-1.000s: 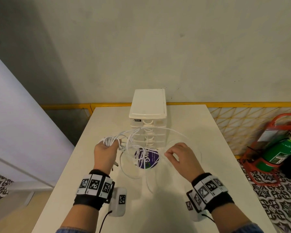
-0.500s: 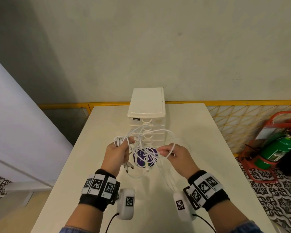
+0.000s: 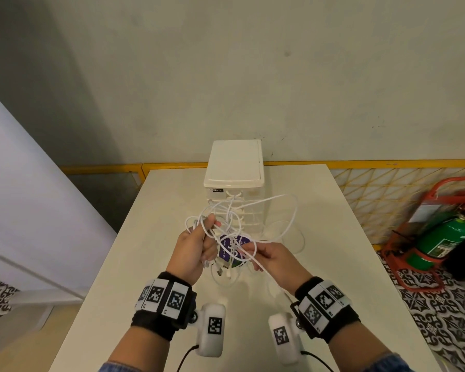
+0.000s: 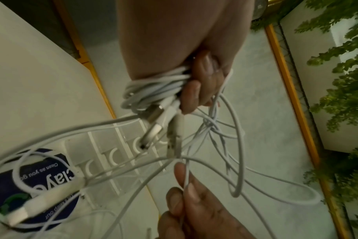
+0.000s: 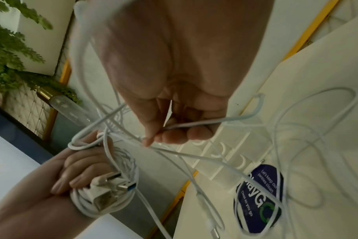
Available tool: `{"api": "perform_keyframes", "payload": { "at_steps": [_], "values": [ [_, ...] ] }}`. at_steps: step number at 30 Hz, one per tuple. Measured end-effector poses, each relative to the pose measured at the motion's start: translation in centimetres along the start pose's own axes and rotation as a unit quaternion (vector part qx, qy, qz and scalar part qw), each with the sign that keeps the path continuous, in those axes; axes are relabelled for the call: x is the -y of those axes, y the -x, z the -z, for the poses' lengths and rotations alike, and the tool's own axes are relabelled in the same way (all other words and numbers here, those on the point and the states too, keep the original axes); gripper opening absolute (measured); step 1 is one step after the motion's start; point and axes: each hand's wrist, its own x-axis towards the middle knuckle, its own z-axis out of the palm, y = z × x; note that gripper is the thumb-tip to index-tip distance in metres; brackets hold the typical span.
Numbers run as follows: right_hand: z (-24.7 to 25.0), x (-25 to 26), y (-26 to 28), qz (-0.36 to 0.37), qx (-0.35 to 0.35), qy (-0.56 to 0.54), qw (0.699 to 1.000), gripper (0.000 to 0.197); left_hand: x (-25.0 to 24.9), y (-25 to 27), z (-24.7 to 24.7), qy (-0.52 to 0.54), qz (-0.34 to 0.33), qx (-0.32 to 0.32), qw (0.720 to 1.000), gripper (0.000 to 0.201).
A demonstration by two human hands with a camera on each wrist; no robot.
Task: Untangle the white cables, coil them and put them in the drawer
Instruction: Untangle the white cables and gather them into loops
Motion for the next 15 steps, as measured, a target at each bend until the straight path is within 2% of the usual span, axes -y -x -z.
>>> {"api": "perform_keyframes", "payload": {
  "at_steps": [5,9,15],
  "values": [
    [0.0,0.2,-0.1,0.001,-0.080,-0.137,0.987,0.021,-0.2,0.1,-0.1,0.002,0.004,0.017,1.000,0.026],
    [-0.4,0.8,-0.4,0.036,-0.052,-0.116,0.991,0.014,0.2,0.3,-0.4,-0.028,0.023,0.040,0.999,0.036],
    [-0.4,1.5,-0.3,0.064,-0.118,-0.183,0.974,0.011,0.1,0.1,-0.4,-0.029,0.048,0.069,0.996,0.032]
  ]
}}
